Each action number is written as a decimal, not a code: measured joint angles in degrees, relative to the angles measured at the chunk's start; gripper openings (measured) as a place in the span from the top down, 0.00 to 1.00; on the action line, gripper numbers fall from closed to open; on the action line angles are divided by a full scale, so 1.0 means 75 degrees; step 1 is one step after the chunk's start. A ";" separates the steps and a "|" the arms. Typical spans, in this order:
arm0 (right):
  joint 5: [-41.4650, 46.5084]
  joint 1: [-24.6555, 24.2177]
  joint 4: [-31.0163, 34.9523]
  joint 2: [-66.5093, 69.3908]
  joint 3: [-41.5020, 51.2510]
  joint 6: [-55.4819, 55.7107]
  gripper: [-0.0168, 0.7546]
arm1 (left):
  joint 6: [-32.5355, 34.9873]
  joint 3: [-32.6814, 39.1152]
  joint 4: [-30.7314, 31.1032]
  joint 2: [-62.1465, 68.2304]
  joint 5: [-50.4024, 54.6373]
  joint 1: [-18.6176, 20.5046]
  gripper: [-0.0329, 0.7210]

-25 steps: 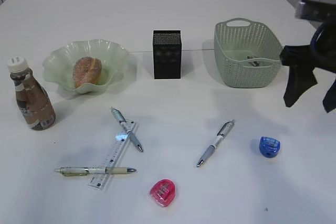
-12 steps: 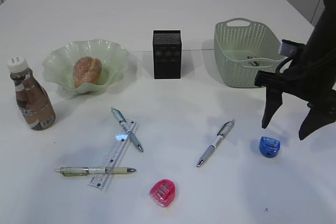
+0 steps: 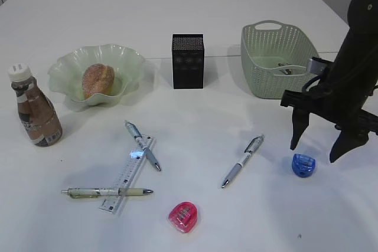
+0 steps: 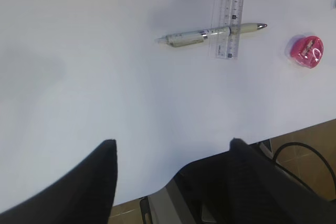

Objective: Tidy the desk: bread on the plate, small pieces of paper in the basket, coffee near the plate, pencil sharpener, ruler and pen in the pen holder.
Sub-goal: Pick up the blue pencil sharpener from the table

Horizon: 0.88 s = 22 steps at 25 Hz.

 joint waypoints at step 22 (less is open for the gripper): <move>-0.0944 0.0000 -0.0303 0.0956 -0.0155 0.0008 0.27 | 0.0000 0.0000 0.0000 0.0068 -0.0166 0.0000 0.34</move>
